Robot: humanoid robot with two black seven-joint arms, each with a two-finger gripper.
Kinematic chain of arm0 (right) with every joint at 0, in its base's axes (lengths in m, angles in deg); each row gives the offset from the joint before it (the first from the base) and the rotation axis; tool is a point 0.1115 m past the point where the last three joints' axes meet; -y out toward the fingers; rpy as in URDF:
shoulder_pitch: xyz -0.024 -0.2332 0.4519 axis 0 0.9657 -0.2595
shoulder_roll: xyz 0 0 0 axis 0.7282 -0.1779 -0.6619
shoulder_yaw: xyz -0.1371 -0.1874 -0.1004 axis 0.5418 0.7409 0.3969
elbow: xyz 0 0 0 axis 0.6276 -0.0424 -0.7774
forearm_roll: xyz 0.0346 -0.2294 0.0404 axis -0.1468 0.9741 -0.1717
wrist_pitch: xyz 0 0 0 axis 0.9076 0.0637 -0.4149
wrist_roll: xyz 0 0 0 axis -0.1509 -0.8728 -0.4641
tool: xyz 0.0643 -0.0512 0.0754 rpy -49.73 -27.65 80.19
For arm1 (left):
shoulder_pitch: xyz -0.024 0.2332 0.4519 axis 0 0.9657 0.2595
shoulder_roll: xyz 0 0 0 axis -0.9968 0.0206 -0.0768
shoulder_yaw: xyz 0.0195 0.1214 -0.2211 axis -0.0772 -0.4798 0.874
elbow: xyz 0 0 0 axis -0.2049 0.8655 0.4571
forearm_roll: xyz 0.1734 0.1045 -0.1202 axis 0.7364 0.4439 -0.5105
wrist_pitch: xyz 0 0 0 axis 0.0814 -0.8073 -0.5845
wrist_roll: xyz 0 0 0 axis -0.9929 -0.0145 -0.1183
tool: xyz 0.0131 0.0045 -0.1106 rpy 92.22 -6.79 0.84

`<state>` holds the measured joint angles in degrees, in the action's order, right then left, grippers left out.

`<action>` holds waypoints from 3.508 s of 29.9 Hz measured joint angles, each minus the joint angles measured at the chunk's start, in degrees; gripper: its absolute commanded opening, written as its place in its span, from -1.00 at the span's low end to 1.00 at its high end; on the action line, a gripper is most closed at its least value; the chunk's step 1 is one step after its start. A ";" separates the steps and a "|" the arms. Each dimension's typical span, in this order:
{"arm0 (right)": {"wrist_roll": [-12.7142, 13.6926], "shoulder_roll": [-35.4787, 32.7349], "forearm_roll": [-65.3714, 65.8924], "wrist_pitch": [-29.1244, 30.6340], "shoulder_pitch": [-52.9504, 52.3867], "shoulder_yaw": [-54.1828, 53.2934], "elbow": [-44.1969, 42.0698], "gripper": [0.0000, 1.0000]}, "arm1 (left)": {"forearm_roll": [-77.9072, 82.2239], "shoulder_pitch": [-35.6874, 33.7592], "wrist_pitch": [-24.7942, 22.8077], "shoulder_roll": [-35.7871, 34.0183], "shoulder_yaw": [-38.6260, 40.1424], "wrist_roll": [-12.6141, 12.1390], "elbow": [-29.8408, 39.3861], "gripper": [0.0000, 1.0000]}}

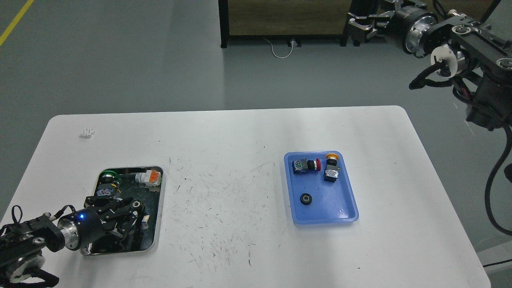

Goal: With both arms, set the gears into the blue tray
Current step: 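Grasp a second black gear in the metal tray with the left gripper, then carry the second gear toward the blue tray and release it on the table, then lift the left arm away and bring the right gripper to the gear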

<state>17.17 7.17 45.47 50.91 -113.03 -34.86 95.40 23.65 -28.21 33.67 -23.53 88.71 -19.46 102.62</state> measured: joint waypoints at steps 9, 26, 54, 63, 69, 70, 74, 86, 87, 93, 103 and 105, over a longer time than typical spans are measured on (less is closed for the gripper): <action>-0.05 0.25 0.00 0.00 0.14 -0.03 -0.20 0.84 | -0.17 -2.47 -1.88 -3.24 0.51 0.00 3.65 -0.60; -0.09 -0.21 0.00 0.07 0.30 0.09 -2.74 0.84 | 1.82 -13.98 -2.43 2.54 -4.02 -10.49 17.25 -0.58; -0.09 3.88 0.00 -0.01 0.04 2.51 -10.03 0.85 | 1.26 -22.36 -1.40 37.13 -17.14 -11.23 -10.31 -0.55; -0.25 3.88 0.00 0.03 0.13 2.49 -10.03 0.85 | 1.23 -21.34 -1.40 37.22 -17.71 -11.36 -14.24 -0.52; -0.25 3.88 0.12 0.07 0.32 2.48 -9.97 0.85 | 1.23 -21.31 -1.37 37.22 -17.74 -11.38 -14.28 -0.20; -0.26 3.88 0.15 0.09 0.32 2.48 -9.97 0.85 | 1.23 -21.31 -1.37 37.22 -17.74 -11.37 -14.32 -0.09; -0.26 3.89 0.18 0.09 0.33 2.48 -10.00 0.86 | 0.40 -21.39 -1.34 37.22 -17.72 -11.32 -14.39 0.20; -0.34 3.97 0.13 0.52 0.44 2.48 -9.74 0.93 | -4.97 -23.27 -0.51 37.22 -15.46 -10.97 -14.27 0.93; -0.34 3.97 0.10 0.75 0.50 2.48 -9.58 0.97 | -6.36 -24.32 -0.23 37.21 -14.47 -11.10 -14.20 0.94; -0.43 4.94 -0.10 4.00 1.74 2.90 -6.89 0.97 | -13.91 -31.50 -0.98 32.25 -8.38 -11.61 -13.31 0.95; -0.44 11.68 -0.14 4.84 2.86 12.36 3.64 0.97 | -16.32 -33.22 -7.44 -3.55 -3.91 -12.18 -3.32 0.95; -0.32 13.34 -0.10 4.84 2.89 14.85 5.63 0.97 | -16.34 -32.86 -9.45 -9.81 -3.84 -12.00 -2.50 0.95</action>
<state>16.85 20.51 45.37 55.75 -110.14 -20.02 101.03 7.31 -61.07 24.22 -33.34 84.87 -31.47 100.12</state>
